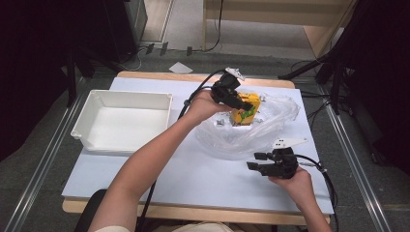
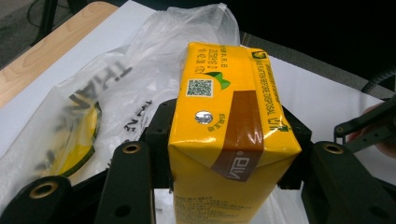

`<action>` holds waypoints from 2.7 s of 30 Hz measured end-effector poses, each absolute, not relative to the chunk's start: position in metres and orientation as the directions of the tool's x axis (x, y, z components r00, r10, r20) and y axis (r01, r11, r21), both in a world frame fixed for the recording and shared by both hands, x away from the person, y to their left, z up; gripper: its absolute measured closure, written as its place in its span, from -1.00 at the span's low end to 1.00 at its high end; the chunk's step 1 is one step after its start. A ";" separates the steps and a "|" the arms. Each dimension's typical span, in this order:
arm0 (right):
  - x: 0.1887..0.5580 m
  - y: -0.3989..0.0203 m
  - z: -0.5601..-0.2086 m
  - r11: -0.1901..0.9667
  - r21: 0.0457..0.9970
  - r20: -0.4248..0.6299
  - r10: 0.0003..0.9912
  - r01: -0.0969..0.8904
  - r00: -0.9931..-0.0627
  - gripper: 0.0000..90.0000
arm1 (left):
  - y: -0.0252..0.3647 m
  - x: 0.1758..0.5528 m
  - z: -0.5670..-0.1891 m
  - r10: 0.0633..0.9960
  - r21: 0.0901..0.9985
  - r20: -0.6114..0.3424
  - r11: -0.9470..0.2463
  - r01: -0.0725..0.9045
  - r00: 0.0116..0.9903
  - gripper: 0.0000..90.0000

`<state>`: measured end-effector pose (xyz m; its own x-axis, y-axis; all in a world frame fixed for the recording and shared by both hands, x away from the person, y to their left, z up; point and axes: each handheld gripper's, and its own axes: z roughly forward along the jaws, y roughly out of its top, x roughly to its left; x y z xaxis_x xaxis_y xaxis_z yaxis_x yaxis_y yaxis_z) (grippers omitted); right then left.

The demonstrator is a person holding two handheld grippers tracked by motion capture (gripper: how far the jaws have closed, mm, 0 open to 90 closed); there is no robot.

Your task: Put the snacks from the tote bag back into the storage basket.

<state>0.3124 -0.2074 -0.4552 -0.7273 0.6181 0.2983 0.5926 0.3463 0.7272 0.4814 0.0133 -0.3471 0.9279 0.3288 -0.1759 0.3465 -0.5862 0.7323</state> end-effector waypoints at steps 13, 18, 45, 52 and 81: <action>0.312 -0.207 -0.456 0.347 0.725 0.301 0.617 0.594 -0.727 0.00 | 0.030 0.467 -0.338 0.336 0.739 -0.210 -0.560 0.374 0.918 0.17; 0.313 -0.207 -0.456 0.346 0.724 0.303 0.618 0.597 -0.725 0.00 | 0.040 0.458 -0.335 0.345 0.740 -0.205 -0.558 0.375 0.916 0.17; 0.314 -0.207 -0.456 0.349 0.725 0.303 0.613 0.594 -0.730 0.00 | 0.073 0.432 -0.350 0.330 0.744 -0.235 -0.545 0.388 0.914 0.17; 0.314 -0.207 -0.457 0.354 0.723 0.301 0.612 0.593 -0.732 0.00 | 0.083 0.424 -0.345 0.335 0.755 -0.218 -0.537 0.375 0.917 0.17; 0.318 -0.208 -0.455 0.349 0.732 0.303 0.602 0.585 -0.738 0.00 | 0.133 0.415 -0.339 0.420 0.772 -0.226 -0.472 0.425 0.879 0.17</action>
